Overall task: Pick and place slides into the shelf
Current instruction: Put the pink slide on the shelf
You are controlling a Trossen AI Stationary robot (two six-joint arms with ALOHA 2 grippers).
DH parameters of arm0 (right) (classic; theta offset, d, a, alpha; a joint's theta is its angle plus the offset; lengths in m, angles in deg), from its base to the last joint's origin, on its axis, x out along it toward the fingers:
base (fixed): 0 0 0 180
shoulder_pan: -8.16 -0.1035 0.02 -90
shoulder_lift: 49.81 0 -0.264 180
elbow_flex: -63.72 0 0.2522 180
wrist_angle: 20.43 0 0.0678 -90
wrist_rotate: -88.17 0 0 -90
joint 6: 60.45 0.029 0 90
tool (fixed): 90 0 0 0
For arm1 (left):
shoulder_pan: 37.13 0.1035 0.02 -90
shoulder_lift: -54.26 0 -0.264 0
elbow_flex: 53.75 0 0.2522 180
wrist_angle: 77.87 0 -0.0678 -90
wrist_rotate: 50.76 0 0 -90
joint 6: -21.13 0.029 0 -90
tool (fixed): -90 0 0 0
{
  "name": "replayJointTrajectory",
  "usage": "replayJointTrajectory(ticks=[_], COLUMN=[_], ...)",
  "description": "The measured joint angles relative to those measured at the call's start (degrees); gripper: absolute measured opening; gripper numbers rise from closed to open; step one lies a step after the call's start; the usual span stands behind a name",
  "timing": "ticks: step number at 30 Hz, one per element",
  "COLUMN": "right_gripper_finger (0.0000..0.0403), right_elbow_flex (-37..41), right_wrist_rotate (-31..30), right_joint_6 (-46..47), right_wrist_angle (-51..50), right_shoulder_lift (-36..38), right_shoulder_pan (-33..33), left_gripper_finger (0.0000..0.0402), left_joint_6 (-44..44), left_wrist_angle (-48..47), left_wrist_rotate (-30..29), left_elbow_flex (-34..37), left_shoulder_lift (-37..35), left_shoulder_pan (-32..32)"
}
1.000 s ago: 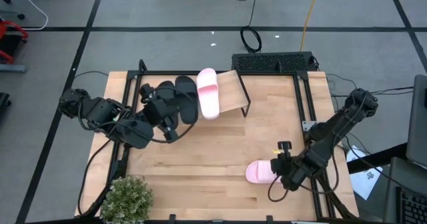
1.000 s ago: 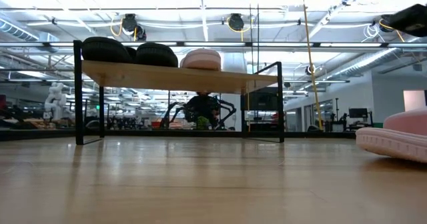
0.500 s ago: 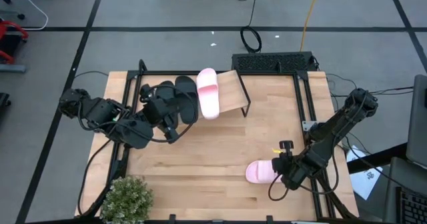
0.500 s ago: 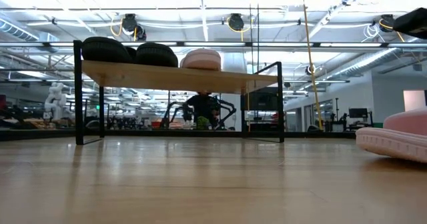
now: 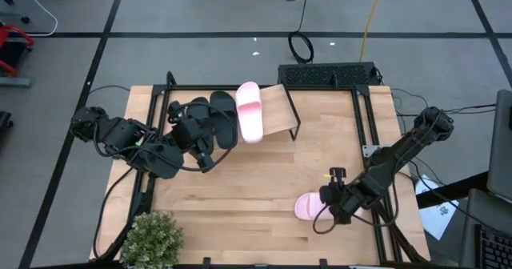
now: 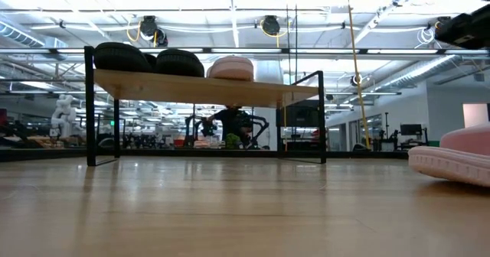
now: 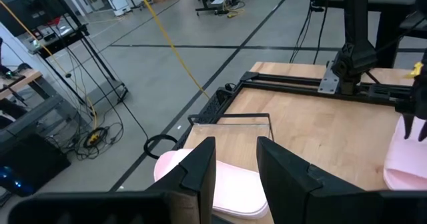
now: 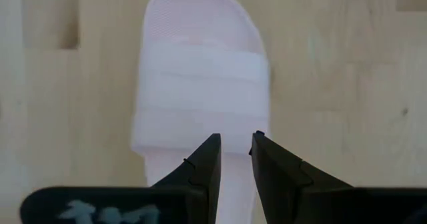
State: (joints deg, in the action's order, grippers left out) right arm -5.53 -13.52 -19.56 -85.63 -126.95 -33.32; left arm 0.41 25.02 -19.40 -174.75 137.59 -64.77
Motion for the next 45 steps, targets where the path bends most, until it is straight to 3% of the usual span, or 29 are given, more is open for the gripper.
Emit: replayJointTrajectory(ticks=[5,13,18,35,45], right_gripper_finger=[0.0096,0.0163,0.0173,0.0169,0.0169], right_elbow_flex=[0.00,0.00,0.00,0.08,5.33], right_wrist_rotate=[3.95,7.86,11.92,5.38,3.78], right_joint_6=[-2.69,-5.42,-3.70,-6.05,-8.81], right_wrist_angle=[0.04,-1.20,-5.84,-3.85,1.90], right_shoulder_lift=[0.00,0.00,0.00,0.02,0.02], right_shoulder_pan=[2.10,3.98,4.33,0.48,0.48], left_gripper_finger=[0.0113,0.0113,0.0113,0.0113,0.0113], left_joint_6=[0.01,-0.01,-0.01,-0.60,-0.60], left_wrist_angle=[-0.01,-0.04,-0.04,-0.04,-0.04], left_wrist_rotate=[0.00,0.00,0.00,0.00,-0.17], left_elbow_flex=[0.00,0.00,0.00,0.00,0.00], left_shoulder_lift=[0.00,0.00,0.00,0.00,0.02], left_shoulder_pan=[0.00,0.00,0.00,0.00,0.00])
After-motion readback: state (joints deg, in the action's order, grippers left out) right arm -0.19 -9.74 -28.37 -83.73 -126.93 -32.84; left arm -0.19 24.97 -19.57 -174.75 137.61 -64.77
